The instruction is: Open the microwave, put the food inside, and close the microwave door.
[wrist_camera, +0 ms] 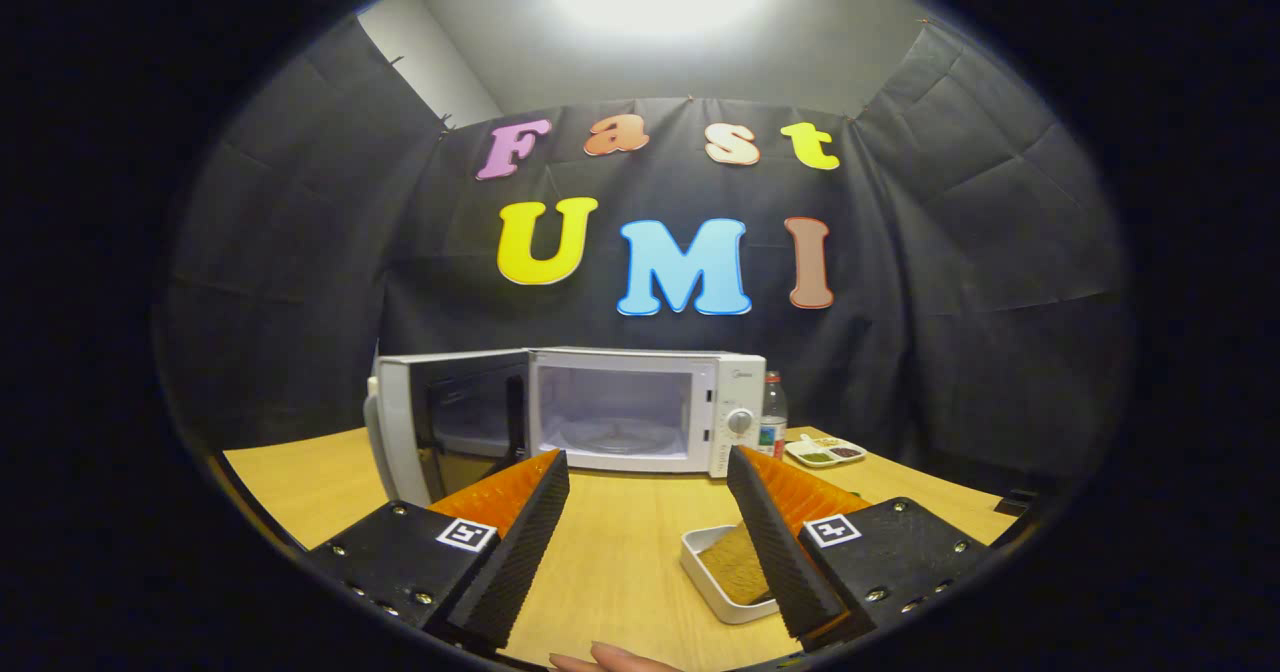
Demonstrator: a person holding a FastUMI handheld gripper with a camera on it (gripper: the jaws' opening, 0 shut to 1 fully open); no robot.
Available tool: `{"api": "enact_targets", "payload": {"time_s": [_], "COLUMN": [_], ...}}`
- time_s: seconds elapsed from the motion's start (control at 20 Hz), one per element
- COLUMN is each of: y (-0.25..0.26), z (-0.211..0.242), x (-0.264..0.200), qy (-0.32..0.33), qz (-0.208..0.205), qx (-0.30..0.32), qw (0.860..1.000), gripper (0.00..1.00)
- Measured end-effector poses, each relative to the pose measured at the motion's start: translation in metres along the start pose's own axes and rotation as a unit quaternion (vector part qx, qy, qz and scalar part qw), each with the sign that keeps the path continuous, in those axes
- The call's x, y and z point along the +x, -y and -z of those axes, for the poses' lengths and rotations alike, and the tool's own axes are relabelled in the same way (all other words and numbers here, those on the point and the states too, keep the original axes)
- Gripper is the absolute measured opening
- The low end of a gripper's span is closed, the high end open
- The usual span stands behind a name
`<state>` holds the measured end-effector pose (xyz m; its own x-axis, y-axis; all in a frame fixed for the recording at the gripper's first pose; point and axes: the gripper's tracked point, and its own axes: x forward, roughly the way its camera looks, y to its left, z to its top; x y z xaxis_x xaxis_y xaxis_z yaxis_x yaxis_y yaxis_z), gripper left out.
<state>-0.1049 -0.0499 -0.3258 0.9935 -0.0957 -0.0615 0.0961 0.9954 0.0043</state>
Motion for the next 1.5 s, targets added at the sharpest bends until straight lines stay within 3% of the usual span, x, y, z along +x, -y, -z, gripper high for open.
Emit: {"api": "enact_targets", "payload": {"time_s": [0.2, 0.5, 0.85, 0.9, 0.95, 1.0, 1.1, 1.15, 1.2, 1.25, 1.5], "y": [0.049, 0.094, 0.107, 0.104, 0.102, 0.099, 0.094, 0.092, 0.093, 0.091, 0.09], "z": [0.03, 0.066, 0.117, 0.114, 0.114, 0.115, 0.114, 0.11, 0.107, 0.105, 0.078], "x": [0.005, 0.015, 0.03, 0.03, 0.032, 0.034, 0.033, 0.033, 0.033, 0.032, 0.033], "qy": [-0.016, -0.035, -0.097, -0.098, -0.098, -0.103, -0.106, -0.105, -0.11, -0.111, -0.109], "qz": [0.031, 0.045, 0.011, 0.005, -0.001, -0.01, -0.024, -0.032, -0.033, -0.035, -0.029], "qx": [0.003, 0.021, 0.117, 0.131, 0.14, 0.147, 0.168, 0.179, 0.191, 0.203, 0.216], "qw": [0.999, 0.998, 0.988, 0.987, 0.985, 0.984, 0.98, 0.978, 0.975, 0.972, 0.97], "gripper": [0.96, 0.96, 0.96, 0.89, 0.73, 0.72, 0.56, 0.4, 0.4, 0.27, 0.27]}}
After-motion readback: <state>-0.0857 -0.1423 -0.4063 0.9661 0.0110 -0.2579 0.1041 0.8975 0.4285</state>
